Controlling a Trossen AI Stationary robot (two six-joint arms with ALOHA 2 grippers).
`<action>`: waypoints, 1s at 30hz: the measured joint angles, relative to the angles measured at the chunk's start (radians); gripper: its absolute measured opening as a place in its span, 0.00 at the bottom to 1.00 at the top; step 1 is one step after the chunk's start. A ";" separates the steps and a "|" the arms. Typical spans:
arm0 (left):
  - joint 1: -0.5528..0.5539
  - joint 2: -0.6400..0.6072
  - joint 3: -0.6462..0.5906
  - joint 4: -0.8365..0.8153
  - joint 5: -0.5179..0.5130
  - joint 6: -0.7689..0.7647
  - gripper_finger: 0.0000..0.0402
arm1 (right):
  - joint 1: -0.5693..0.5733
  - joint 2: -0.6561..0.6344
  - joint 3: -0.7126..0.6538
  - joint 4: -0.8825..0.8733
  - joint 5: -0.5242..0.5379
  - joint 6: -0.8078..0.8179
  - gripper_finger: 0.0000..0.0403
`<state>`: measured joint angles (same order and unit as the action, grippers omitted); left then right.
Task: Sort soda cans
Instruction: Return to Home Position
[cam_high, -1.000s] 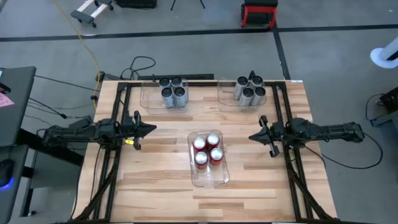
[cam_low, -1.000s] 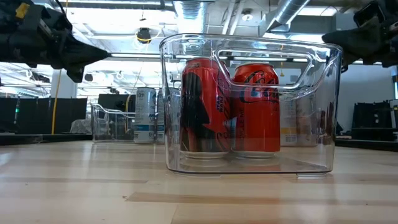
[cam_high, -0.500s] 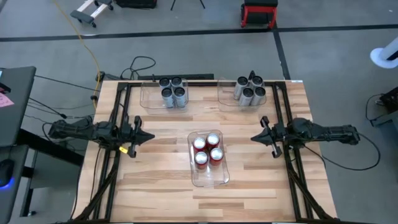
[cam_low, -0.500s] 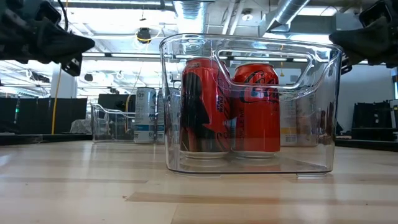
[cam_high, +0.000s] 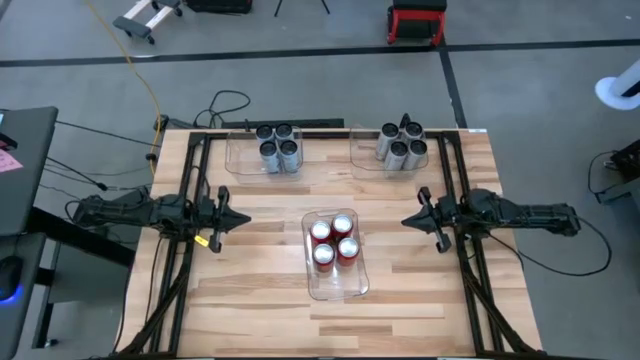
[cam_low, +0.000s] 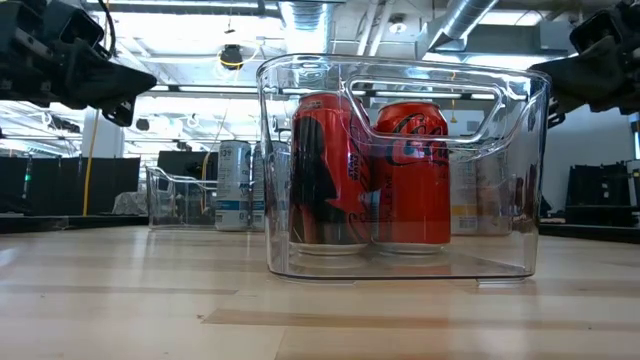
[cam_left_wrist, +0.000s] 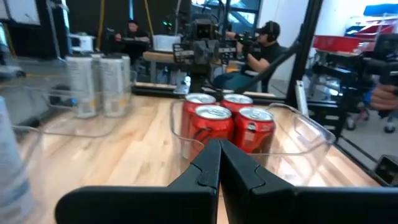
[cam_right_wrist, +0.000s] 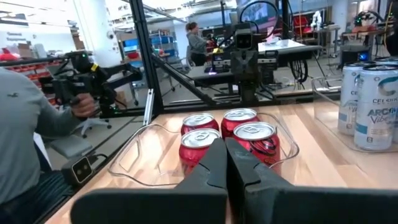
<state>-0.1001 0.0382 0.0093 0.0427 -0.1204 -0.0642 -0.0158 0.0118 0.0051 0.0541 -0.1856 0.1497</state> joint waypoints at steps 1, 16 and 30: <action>0.000 0.001 0.000 -0.002 0.007 -0.009 0.00 | 0.000 0.000 0.000 -0.001 0.000 0.000 0.02; 0.000 0.001 0.000 -0.002 0.008 -0.019 0.00 | 0.000 0.001 -0.001 -0.005 0.001 0.094 0.05; 0.000 0.001 0.000 -0.002 0.007 -0.019 0.00 | 0.000 0.001 -0.001 -0.007 0.002 0.096 0.06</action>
<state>-0.1005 0.0391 0.0093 0.0402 -0.1139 -0.0830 -0.0154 0.0124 0.0044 0.0473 -0.1833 0.2459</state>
